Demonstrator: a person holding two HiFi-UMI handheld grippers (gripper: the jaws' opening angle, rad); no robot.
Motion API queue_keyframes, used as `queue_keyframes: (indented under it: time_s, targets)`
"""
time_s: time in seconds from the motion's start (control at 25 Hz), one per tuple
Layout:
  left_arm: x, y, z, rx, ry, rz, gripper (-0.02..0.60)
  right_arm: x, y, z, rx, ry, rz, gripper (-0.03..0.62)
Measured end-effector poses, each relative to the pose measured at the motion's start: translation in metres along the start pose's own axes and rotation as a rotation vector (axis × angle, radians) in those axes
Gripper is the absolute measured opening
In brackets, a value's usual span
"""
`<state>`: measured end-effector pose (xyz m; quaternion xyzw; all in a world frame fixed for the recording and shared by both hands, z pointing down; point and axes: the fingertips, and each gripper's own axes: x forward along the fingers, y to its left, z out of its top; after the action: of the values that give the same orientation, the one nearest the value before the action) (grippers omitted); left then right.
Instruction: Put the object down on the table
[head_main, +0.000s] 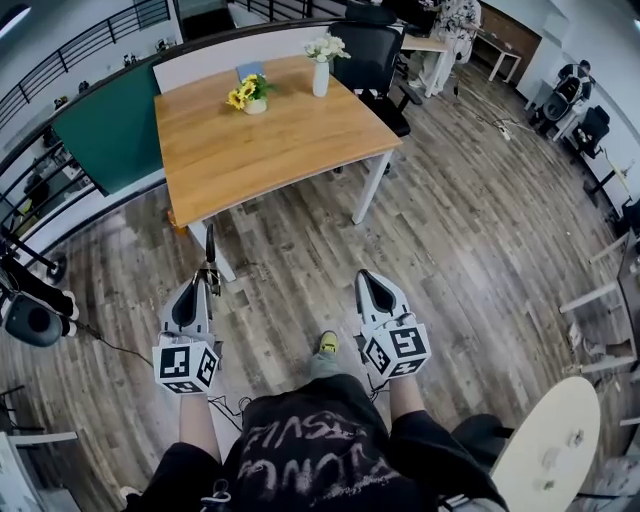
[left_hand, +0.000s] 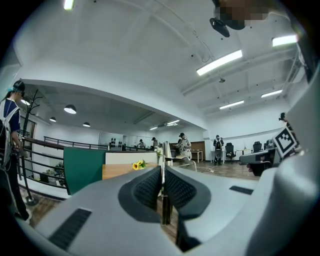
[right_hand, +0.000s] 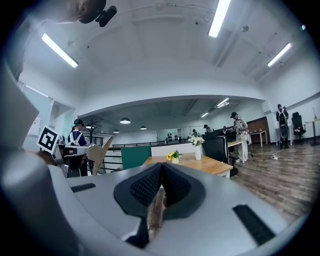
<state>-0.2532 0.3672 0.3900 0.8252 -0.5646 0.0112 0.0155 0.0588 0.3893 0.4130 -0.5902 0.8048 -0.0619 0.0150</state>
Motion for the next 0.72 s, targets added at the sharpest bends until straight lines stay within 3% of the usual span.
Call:
queue_keyframes:
  time_s: [0.72]
  targets:
    - [0.193, -0.018, 0.008, 0.041, 0.044, 0.078, 0.021, 0.155, -0.153, 0.020, 0.058, -0.007, 0.033, 0.014]
